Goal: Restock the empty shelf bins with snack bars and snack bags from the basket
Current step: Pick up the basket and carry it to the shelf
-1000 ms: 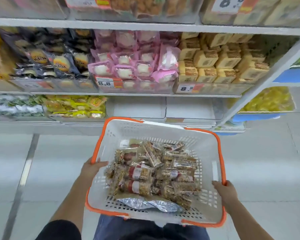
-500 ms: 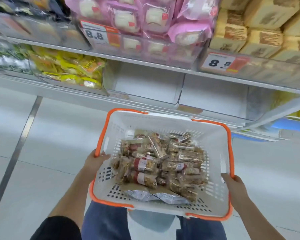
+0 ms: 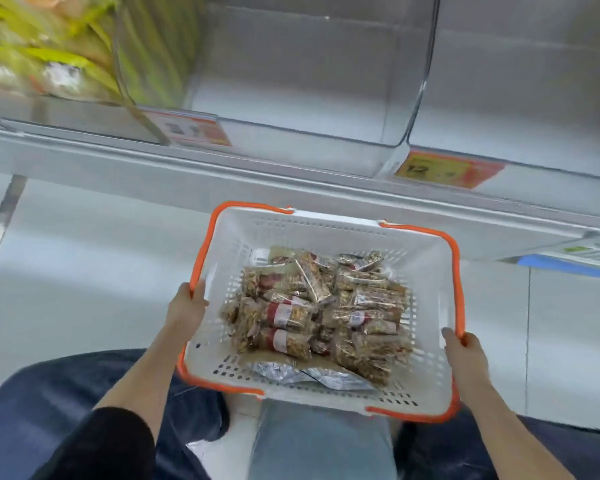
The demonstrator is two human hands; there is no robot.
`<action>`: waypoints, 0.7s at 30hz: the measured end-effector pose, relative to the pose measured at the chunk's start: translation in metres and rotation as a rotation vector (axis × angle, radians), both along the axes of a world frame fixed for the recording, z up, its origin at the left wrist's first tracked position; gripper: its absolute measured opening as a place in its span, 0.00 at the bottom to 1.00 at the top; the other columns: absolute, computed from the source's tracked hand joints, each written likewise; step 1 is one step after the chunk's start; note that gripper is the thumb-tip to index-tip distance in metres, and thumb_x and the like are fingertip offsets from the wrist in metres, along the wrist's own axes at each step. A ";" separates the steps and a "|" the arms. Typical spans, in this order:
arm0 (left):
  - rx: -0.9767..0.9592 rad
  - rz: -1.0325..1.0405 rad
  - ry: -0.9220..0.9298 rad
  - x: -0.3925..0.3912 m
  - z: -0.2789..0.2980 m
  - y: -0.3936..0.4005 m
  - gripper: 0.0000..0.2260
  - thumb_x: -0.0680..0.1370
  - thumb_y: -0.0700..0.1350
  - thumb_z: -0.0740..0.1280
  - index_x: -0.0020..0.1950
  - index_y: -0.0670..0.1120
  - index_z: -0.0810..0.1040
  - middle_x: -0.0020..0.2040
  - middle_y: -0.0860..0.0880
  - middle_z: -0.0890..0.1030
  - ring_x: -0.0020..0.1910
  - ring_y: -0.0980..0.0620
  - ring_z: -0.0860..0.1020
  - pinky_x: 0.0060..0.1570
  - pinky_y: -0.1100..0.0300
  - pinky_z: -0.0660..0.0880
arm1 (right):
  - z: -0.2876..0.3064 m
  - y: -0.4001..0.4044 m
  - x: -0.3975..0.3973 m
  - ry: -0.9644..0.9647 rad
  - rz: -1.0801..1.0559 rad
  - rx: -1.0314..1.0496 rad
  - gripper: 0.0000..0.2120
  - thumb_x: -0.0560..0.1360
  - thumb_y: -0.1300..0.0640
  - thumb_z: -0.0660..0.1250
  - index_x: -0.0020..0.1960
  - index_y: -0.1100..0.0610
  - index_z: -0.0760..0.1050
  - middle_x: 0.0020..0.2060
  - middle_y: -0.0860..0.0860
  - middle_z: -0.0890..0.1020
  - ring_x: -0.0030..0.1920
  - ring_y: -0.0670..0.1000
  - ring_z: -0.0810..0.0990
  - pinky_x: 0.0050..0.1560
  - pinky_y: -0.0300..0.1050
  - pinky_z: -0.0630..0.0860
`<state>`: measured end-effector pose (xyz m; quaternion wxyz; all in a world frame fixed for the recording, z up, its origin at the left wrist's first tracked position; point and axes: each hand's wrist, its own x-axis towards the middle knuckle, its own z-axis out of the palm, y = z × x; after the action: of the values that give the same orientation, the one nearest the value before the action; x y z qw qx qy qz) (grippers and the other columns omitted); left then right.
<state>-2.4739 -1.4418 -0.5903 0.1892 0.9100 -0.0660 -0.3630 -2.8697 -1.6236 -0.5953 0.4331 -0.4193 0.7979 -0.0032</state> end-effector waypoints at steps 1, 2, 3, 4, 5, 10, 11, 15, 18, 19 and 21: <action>0.010 -0.025 -0.037 0.001 -0.016 0.000 0.17 0.83 0.53 0.52 0.52 0.40 0.68 0.46 0.41 0.78 0.41 0.43 0.74 0.38 0.55 0.66 | -0.015 -0.002 0.001 0.003 0.025 -0.016 0.16 0.79 0.48 0.59 0.53 0.62 0.71 0.43 0.60 0.78 0.44 0.61 0.76 0.46 0.52 0.72; 0.017 -0.033 -0.074 0.001 -0.031 -0.002 0.17 0.83 0.52 0.51 0.51 0.39 0.68 0.45 0.39 0.78 0.40 0.43 0.73 0.36 0.54 0.66 | -0.031 -0.005 0.001 0.012 0.055 -0.034 0.17 0.79 0.46 0.57 0.50 0.61 0.71 0.43 0.60 0.78 0.44 0.62 0.77 0.47 0.53 0.73; 0.018 -0.043 -0.122 0.001 -0.044 -0.006 0.16 0.83 0.51 0.50 0.50 0.38 0.68 0.44 0.38 0.77 0.39 0.42 0.72 0.37 0.53 0.66 | -0.044 -0.006 0.003 0.022 0.086 -0.065 0.18 0.80 0.45 0.55 0.47 0.60 0.70 0.40 0.60 0.79 0.42 0.62 0.78 0.46 0.53 0.74; 0.013 -0.052 -0.181 0.001 -0.055 -0.010 0.16 0.83 0.50 0.50 0.50 0.38 0.67 0.41 0.39 0.76 0.38 0.41 0.71 0.37 0.51 0.66 | -0.055 -0.008 0.006 0.034 0.117 -0.103 0.20 0.80 0.43 0.54 0.43 0.60 0.69 0.37 0.60 0.79 0.38 0.61 0.79 0.42 0.52 0.75; 0.010 -0.058 -0.249 0.000 -0.067 -0.014 0.15 0.83 0.49 0.50 0.49 0.38 0.66 0.37 0.41 0.73 0.36 0.41 0.70 0.36 0.50 0.66 | -0.064 -0.012 0.008 0.038 0.114 -0.146 0.23 0.79 0.41 0.53 0.40 0.60 0.68 0.33 0.59 0.78 0.34 0.60 0.79 0.37 0.50 0.75; -0.070 -0.181 -0.516 0.006 -0.096 -0.022 0.14 0.83 0.50 0.48 0.48 0.41 0.63 0.33 0.43 0.70 0.30 0.44 0.67 0.32 0.52 0.62 | -0.094 -0.041 0.017 -0.037 0.055 -0.319 0.29 0.78 0.38 0.55 0.34 0.63 0.69 0.28 0.63 0.74 0.27 0.61 0.77 0.27 0.44 0.71; -0.077 -0.194 -0.496 0.010 -0.095 -0.025 0.14 0.83 0.50 0.48 0.49 0.40 0.64 0.35 0.42 0.70 0.32 0.43 0.68 0.34 0.51 0.63 | -0.095 -0.046 0.016 -0.040 0.063 -0.333 0.30 0.78 0.37 0.55 0.35 0.63 0.70 0.28 0.63 0.75 0.27 0.62 0.78 0.29 0.47 0.74; -0.069 -0.181 -0.290 0.011 -0.083 -0.017 0.11 0.84 0.48 0.48 0.52 0.41 0.62 0.35 0.46 0.66 0.41 0.43 0.67 0.43 0.51 0.62 | -0.091 -0.039 0.015 -0.026 0.096 -0.306 0.33 0.77 0.35 0.54 0.41 0.66 0.74 0.33 0.63 0.78 0.29 0.61 0.78 0.39 0.59 0.81; -0.118 -0.203 -0.280 0.011 -0.080 -0.016 0.10 0.84 0.47 0.48 0.52 0.41 0.61 0.34 0.46 0.66 0.39 0.43 0.68 0.41 0.51 0.63 | -0.095 -0.039 0.015 -0.040 0.099 -0.339 0.32 0.77 0.36 0.55 0.39 0.66 0.73 0.32 0.62 0.78 0.29 0.60 0.78 0.40 0.59 0.80; -0.114 -0.208 -0.276 0.010 -0.082 -0.014 0.10 0.84 0.47 0.49 0.52 0.40 0.61 0.35 0.45 0.67 0.39 0.43 0.68 0.41 0.51 0.63 | -0.093 -0.038 0.014 -0.052 0.114 -0.341 0.30 0.78 0.37 0.55 0.38 0.65 0.72 0.31 0.61 0.77 0.29 0.60 0.78 0.39 0.57 0.80; -0.094 -0.196 -0.260 0.007 -0.080 -0.011 0.13 0.83 0.47 0.50 0.57 0.37 0.62 0.43 0.39 0.71 0.42 0.41 0.69 0.43 0.51 0.63 | -0.086 -0.039 0.013 -0.070 0.153 -0.303 0.28 0.78 0.39 0.56 0.37 0.64 0.71 0.29 0.60 0.75 0.27 0.60 0.77 0.37 0.53 0.77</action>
<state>-2.4672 -1.4527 -0.6707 0.1850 0.9287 -0.1950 -0.2556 -2.8568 -1.6623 -0.6809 0.3915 -0.5388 0.7385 -0.1051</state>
